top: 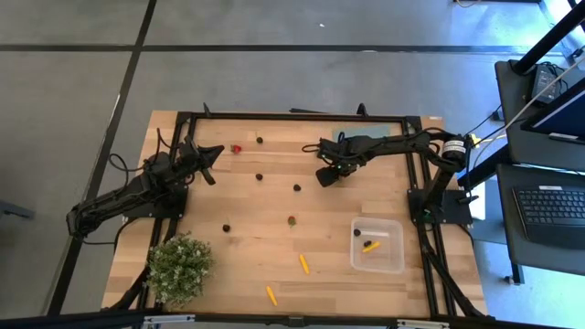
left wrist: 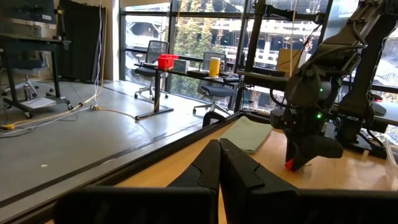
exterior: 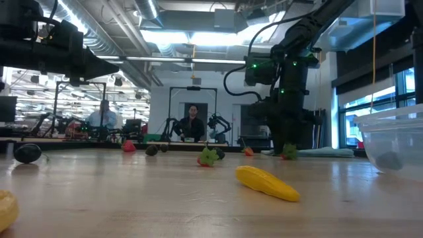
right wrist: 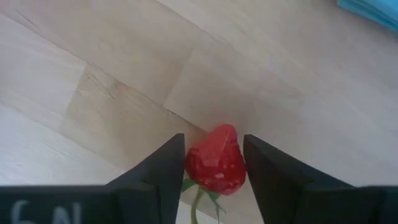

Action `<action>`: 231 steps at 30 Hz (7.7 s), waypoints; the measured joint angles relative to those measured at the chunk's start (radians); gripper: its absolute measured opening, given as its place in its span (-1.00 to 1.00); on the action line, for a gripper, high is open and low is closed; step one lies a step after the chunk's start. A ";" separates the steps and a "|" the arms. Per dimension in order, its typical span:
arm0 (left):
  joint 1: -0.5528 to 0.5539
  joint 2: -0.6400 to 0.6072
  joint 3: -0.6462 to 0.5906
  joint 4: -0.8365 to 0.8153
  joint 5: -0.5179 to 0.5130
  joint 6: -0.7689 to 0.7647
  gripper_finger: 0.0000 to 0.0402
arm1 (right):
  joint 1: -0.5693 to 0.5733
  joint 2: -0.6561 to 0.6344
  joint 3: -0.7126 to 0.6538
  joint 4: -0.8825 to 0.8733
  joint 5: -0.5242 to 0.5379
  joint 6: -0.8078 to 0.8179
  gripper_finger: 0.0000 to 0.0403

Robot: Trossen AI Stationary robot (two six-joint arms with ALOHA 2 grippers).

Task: Pick and placing Produce into tupperware
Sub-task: Put the strawberry into the container, then put the top right strawberry into the container

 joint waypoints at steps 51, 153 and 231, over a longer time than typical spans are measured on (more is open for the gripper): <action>0.000 0.000 0.000 0.000 0.000 0.000 -1.00 | 0.213 -0.514 -0.019 -0.280 -0.150 0.210 -0.35; 0.000 0.000 0.000 -0.001 0.000 -0.007 -1.00 | -0.097 0.016 0.113 0.322 0.144 -0.209 -0.13; 0.000 0.000 0.000 -0.001 0.017 -0.008 -1.00 | 0.306 -0.348 0.308 -0.364 0.060 -0.057 -0.99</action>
